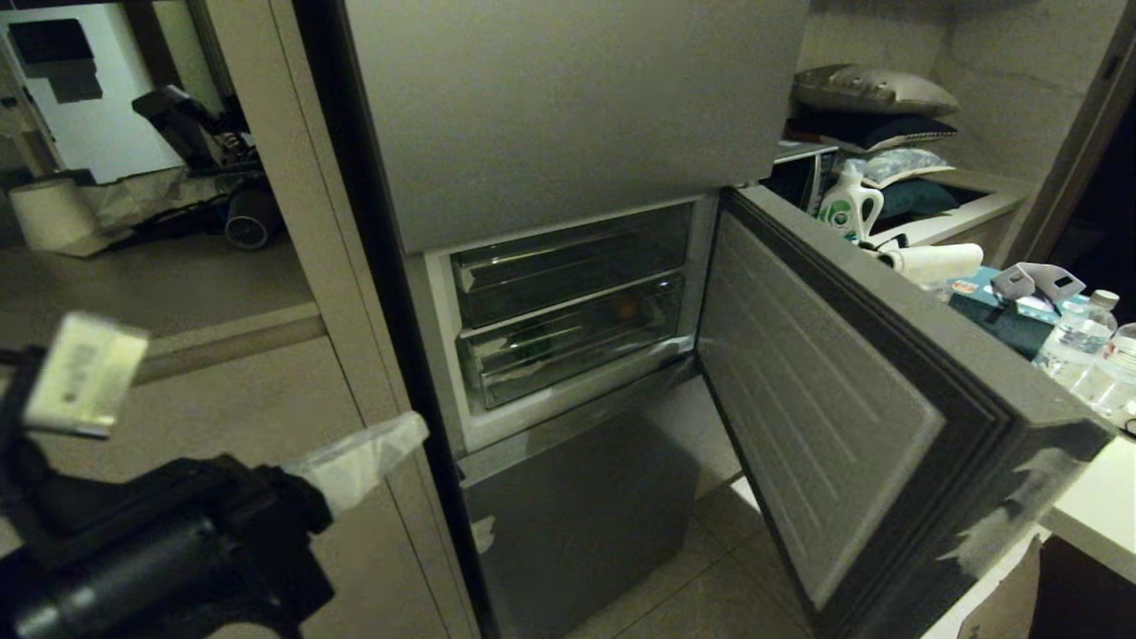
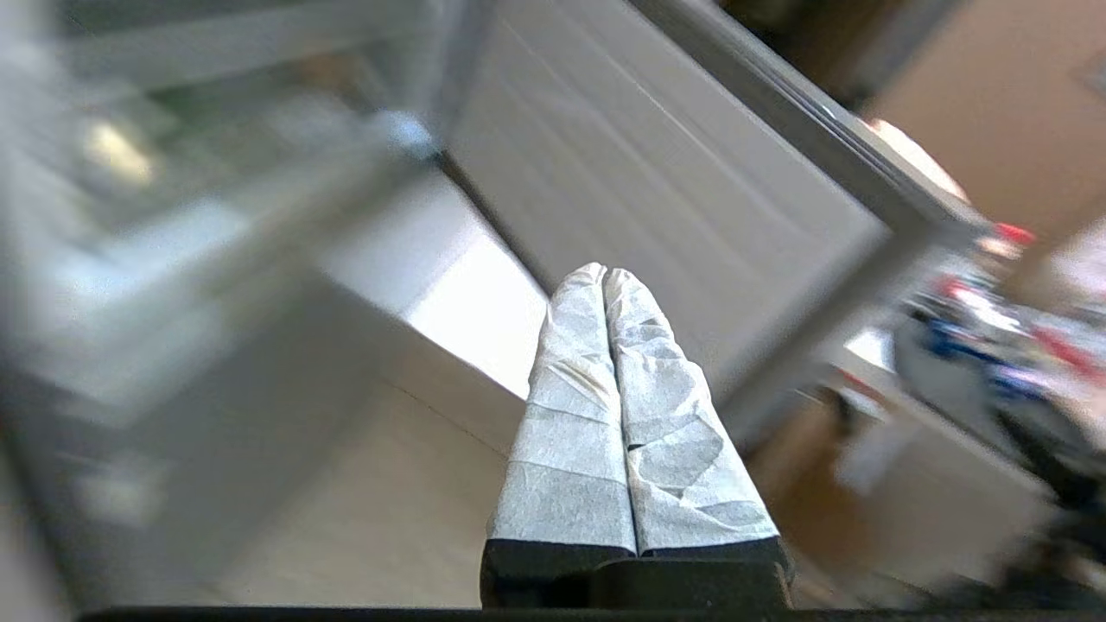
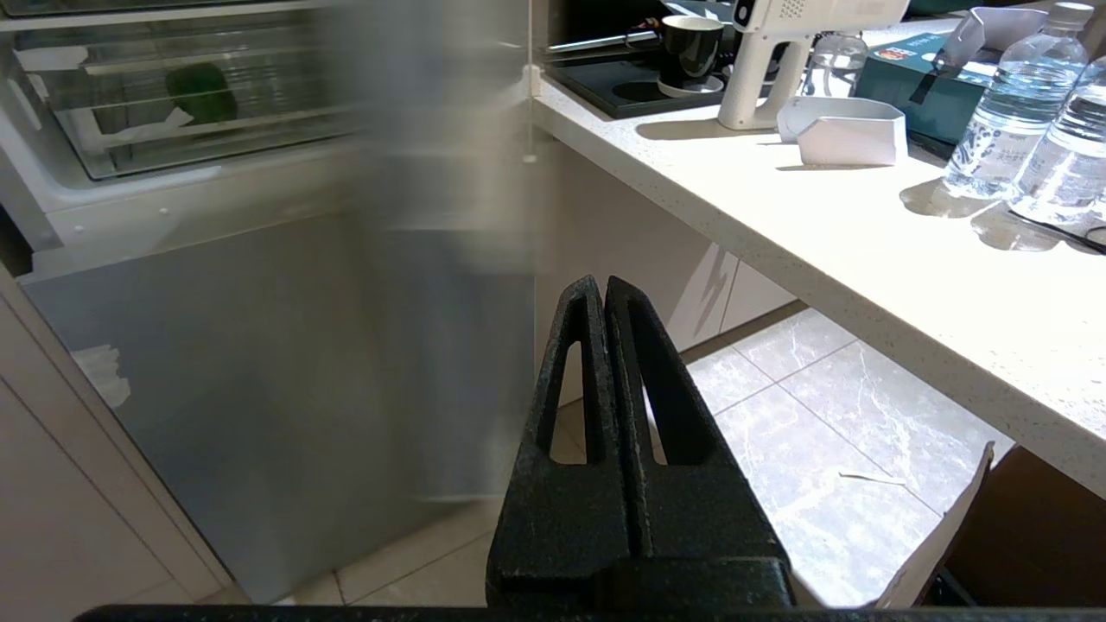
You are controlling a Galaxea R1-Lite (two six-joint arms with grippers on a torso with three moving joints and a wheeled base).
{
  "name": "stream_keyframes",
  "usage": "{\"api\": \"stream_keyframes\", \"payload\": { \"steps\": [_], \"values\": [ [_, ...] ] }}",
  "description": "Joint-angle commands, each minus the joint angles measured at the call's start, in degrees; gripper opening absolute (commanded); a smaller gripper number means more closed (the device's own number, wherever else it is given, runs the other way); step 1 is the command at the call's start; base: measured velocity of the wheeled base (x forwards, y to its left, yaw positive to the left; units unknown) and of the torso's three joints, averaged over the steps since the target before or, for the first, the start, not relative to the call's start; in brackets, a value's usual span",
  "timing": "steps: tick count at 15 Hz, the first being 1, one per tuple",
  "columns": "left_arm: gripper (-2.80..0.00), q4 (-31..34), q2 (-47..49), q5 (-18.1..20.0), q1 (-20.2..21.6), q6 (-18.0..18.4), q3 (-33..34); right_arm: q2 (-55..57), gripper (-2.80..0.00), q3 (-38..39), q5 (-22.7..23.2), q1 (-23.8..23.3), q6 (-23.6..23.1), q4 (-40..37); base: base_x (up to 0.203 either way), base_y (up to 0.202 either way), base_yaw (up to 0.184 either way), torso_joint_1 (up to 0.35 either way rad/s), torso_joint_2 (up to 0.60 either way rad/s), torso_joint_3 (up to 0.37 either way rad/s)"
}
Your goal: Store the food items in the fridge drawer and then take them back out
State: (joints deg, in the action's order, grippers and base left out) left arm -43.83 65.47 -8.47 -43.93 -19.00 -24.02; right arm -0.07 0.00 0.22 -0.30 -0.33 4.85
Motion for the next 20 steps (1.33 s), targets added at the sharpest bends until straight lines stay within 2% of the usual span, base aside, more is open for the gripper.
{"api": "stream_keyframes", "payload": {
  "steps": [1,2,3,4,6,7,8,9,10,12,15,17,20],
  "values": [
    [-2.8,10.4,-13.9,-5.4,0.2,5.7,-4.0,0.1,-2.8,1.8,0.0,0.0,0.0,0.1,0.0,0.0,0.0,0.0,0.0,0.0],
    [-2.8,16.6,-17.8,-7.5,1.1,7.6,-6.5,0.0,-2.8,1.8,0.0,0.0,0.0,0.1,0.0,0.0,0.0,0.0,0.0,0.0],
    [-2.8,20.8,-20.0,-8.6,4.2,8.7,-7.7,0.0,-2.8,1.8,0.0,0.0,0.0,0.1,0.0,0.0,0.0,0.0,0.0,0.0],
    [-2.8,23.5,-21.0,-9.1,9.3,9.6,-7.7,0.1,-2.8,1.8,0.0,0.0,0.0,0.1,0.0,0.0,0.0,0.0,0.0,0.0],
    [-2.8,27.6,-23.9,-9.5,25.7,11.1,-5.3,0.1,-2.8,1.8,0.0,0.0,0.0,0.1,0.0,0.0,0.0,0.0,0.0,0.0],
    [-2.8,29.4,-26.0,-9.6,32.7,11.7,-1.9,0.0,-2.8,1.8,0.0,0.0,0.0,0.1,0.0,0.0,0.0,0.0,0.0,0.0],
    [-2.8,30.8,-28.3,-9.5,37.2,12.5,3.4,0.0,-2.8,1.8,0.0,0.0,0.0,0.1,0.0,0.0,0.0,0.0,0.0,0.0],
    [-2.8,32.1,-30.8,-9.0,39.7,14.2,10.3,0.0,-2.8,1.8,0.0,0.0,0.0,0.1,0.0,0.0,0.0,0.0,0.0,0.0],
    [-2.8,33.5,-33.4,-7.7,40.0,16.3,16.6,0.0,-2.8,1.8,0.0,0.0,0.0,0.1,0.0,0.0,0.0,0.0,0.0,0.0],
    [-2.8,38.6,-40.6,-1.6,40.3,19.0,22.9,0.0,-2.8,1.8,0.0,0.0,0.0,0.1,0.0,0.0,0.0,0.0,0.0,0.0],
    [-2.8,45.8,-57.1,6.2,42.1,22.9,22.4,0.0,-2.8,1.8,0.0,0.0,0.1,0.0,0.0,0.0,0.0,0.0,0.0,0.0],
    [-2.8,47.4,-64.9,8.0,43.0,24.6,22.2,0.0,-2.8,1.8,0.0,0.0,0.1,0.0,0.0,0.0,0.0,0.0,0.0,0.0],
    [-2.8,46.6,-65.3,9.3,43.8,24.5,22.9,0.0,-2.8,1.8,0.0,0.0,0.1,0.0,0.0,0.0,0.0,0.0,0.0,0.0]
  ]
}}
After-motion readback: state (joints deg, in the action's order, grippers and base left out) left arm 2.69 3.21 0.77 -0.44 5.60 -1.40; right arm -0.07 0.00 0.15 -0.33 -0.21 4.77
